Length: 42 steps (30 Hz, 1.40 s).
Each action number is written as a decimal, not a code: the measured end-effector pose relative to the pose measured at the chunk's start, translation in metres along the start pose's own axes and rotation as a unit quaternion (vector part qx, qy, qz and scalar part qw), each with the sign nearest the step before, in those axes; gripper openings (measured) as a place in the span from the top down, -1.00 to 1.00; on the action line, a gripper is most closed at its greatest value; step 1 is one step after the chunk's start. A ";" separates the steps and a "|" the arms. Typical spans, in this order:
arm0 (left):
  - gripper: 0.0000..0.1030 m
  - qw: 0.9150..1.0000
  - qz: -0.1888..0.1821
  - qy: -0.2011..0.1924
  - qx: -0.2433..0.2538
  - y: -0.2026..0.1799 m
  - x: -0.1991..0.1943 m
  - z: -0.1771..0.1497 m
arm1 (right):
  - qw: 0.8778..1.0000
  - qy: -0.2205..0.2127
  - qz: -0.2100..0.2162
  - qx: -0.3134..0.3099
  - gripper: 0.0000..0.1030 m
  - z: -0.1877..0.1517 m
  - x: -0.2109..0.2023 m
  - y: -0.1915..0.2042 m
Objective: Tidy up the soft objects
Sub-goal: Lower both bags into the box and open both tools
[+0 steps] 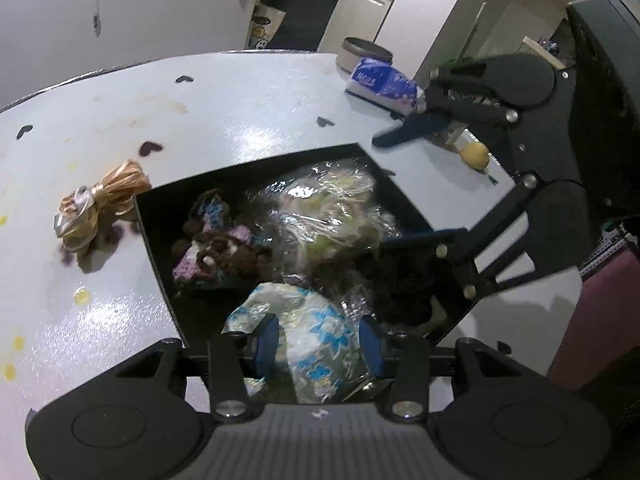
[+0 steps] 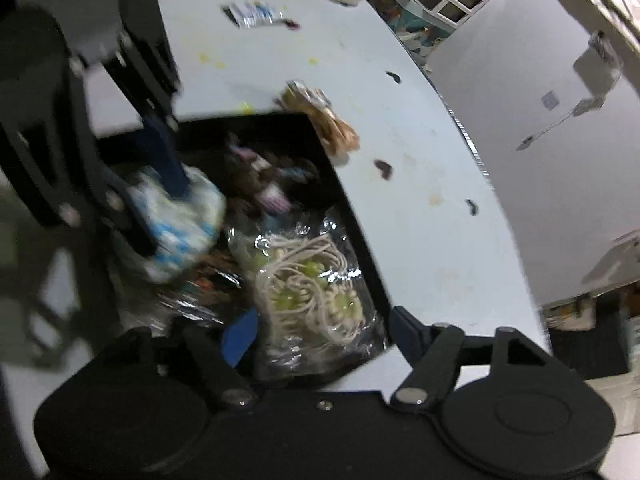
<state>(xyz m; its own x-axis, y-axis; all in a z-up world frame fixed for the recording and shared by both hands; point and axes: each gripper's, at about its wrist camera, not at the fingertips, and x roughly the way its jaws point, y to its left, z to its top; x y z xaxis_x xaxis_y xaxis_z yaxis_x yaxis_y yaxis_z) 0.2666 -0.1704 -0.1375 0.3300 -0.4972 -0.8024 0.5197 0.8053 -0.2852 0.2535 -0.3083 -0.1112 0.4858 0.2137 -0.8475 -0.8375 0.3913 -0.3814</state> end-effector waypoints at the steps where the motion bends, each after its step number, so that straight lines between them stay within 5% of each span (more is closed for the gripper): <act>1: 0.14 1.000 -0.002 -0.002 0.001 -0.001 -0.002 0.001 | 1.000 -0.003 0.012 0.017 -0.22 0.000 -0.004 -0.002; 4: 0.14 1.000 -0.006 -0.006 0.004 -0.004 -0.004 0.003 | 0.997 -0.005 0.025 0.070 0.18 0.001 -0.006 -0.005; 11: 0.37 0.999 0.007 0.031 0.032 -0.010 0.010 0.006 | 0.989 0.027 0.018 0.144 0.47 -0.003 0.025 -0.003; 16: 0.47 0.997 0.031 0.057 0.042 -0.005 0.023 0.005 | 0.976 0.013 0.022 0.218 0.48 -0.010 0.022 -0.013; 24: 0.44 0.997 0.031 0.050 0.040 -0.003 0.022 0.007 | 0.928 -0.031 0.038 0.370 0.47 -0.035 -0.004 -0.022; 29: 0.17 0.999 0.024 0.016 0.025 -0.004 0.003 0.006 | 0.898 -0.067 0.026 0.433 0.36 -0.046 -0.023 -0.015; 37: -0.21 0.998 0.045 -0.046 0.008 -0.014 -0.030 0.004 | 0.866 -0.110 -0.022 0.488 -0.03 -0.054 -0.054 0.001; 42: -0.44 0.994 0.072 -0.078 -0.016 -0.016 -0.050 -0.003 | 0.858 -0.124 -0.058 0.495 -0.21 -0.058 -0.069 0.016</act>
<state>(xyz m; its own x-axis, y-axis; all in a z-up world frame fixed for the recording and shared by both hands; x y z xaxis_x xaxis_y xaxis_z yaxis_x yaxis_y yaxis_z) 0.2395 -0.1573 -0.0943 0.5178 -0.4187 -0.7461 0.4344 0.8799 -0.1924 0.1918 -0.3684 -0.0802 0.6924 0.2573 -0.6741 -0.2166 0.9653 0.1459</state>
